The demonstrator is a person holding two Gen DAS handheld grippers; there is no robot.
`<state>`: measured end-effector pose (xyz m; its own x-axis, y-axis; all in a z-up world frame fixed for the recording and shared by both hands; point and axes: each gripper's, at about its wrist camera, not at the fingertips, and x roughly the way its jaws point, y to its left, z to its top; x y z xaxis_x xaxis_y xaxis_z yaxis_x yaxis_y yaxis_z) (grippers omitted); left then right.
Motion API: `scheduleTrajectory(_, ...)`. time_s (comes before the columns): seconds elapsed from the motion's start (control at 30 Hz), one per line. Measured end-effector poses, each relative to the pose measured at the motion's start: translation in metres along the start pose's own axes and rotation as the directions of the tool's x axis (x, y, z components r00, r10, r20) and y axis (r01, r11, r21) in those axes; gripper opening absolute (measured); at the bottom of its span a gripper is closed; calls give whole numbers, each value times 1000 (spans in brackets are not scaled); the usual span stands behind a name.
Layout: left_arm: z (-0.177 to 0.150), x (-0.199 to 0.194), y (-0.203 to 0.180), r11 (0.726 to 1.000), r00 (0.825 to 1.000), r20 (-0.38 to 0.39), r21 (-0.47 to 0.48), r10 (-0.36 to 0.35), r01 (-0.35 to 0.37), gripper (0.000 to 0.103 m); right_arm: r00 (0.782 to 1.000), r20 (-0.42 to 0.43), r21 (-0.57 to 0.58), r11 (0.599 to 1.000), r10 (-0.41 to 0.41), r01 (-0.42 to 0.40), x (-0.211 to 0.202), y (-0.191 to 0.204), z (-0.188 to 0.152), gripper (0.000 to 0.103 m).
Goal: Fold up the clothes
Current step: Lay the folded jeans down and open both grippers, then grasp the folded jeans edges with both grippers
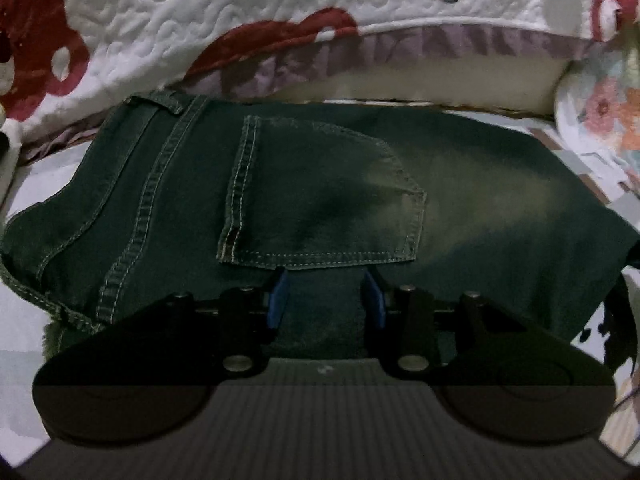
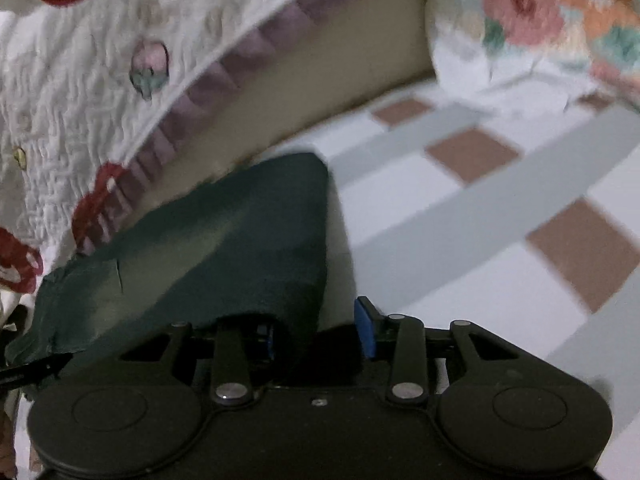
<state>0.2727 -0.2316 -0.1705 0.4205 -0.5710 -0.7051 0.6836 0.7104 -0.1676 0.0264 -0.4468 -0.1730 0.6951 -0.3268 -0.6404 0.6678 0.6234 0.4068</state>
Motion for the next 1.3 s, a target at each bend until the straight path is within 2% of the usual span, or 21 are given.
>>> scheduleTrajectory(0.03,0,0,4,1000,1000,7,-27,-7,8,41,1000,13,-11,1000,24,-24,1,2,3,43)
scheduleTrajectory(0.07,1,0,4,999,1000,20,-54,-4,5,42,999,25,-23,999,48,-48,2,4,6,21)
scheduleTrajectory(0.17,-7,1,-14,1000,998,61,4,0,0,39,986,103,-66,990,134,-127,-12,10,21,10)
scheduleTrajectory(0.23,-13,1,-37,995,998,66,99,15,-21,35,971,172,-146,979,165,-140,-32,21,35,9)
scheduleTrajectory(0.27,-13,-2,-49,990,998,59,138,-3,-5,34,964,212,-215,970,161,-114,-41,32,38,9)
scheduleTrajectory(0.33,-14,-3,-64,984,997,21,162,-72,68,32,945,283,-330,942,166,-66,-57,52,45,9)
scheduleTrajectory(0.4,-16,0,-74,981,995,8,167,-99,97,32,928,317,-380,923,198,-67,-65,64,55,9)
scheduleTrajectory(0.5,-14,1,-76,988,993,-2,96,-121,120,32,907,334,-449,890,256,-85,-80,77,63,9)
scheduleTrajectory(0.57,-13,-4,-77,983,984,-9,23,-179,180,32,886,356,-474,874,297,-102,-105,76,62,9)
scheduleTrajectory(0.6,-14,-7,-78,976,976,-10,-17,-216,216,32,881,366,-468,878,300,-105,-117,73,66,8)
scheduleTrajectory(0.73,-20,-18,-123,933,932,-50,-54,-358,356,32,862,403,-446,888,307,-108,-163,63,79,8)
scheduleTrajectory(0.77,-23,-18,-142,930,927,-77,-39,-368,366,32,865,406,-450,888,294,-91,-171,57,80,8)
scheduleTrajectory(0.8,-28,-16,-161,937,931,-106,-14,-349,349,33,873,404,-454,888,272,-66,-178,49,81,8)
scheduleTrajectory(0.9,-45,-8,-214,964,963,-162,123,-217,237,33,912,373,-446,895,171,15,-182,26,73,8)
scheduleTrajectory(0.97,-49,-7,-220,963,967,-167,161,-190,217,33,930,350,-382,923,108,37,-178,8,67,9)
scheduleTrajectory(1.0,-48,-8,-216,963,964,-170,142,-203,228,34,936,342,-356,933,86,44,-177,1,66,9)
scheduleTrajectory(1.07,-40,-17,-193,964,948,-187,11,-258,265,35,938,339,-335,941,77,43,-177,-5,70,9)
scheduleTrajectory(1.1,-35,-24,-178,957,937,-195,-67,-291,283,42,937,340,-344,938,83,42,-177,-3,73,9)
scheduleTrajectory(1.13,-30,-33,-162,953,937,-188,-124,-296,276,47,934,344,-362,931,94,39,-177,1,75,9)
scheduleTrajectory(1.23,-27,-73,-106,958,969,-103,-205,-223,199,49,928,347,-438,898,134,34,-176,22,77,9)
scheduleTrajectory(1.3,-31,-86,-72,956,983,-85,-258,-164,137,49,927,339,-493,869,159,32,-173,39,78,9)
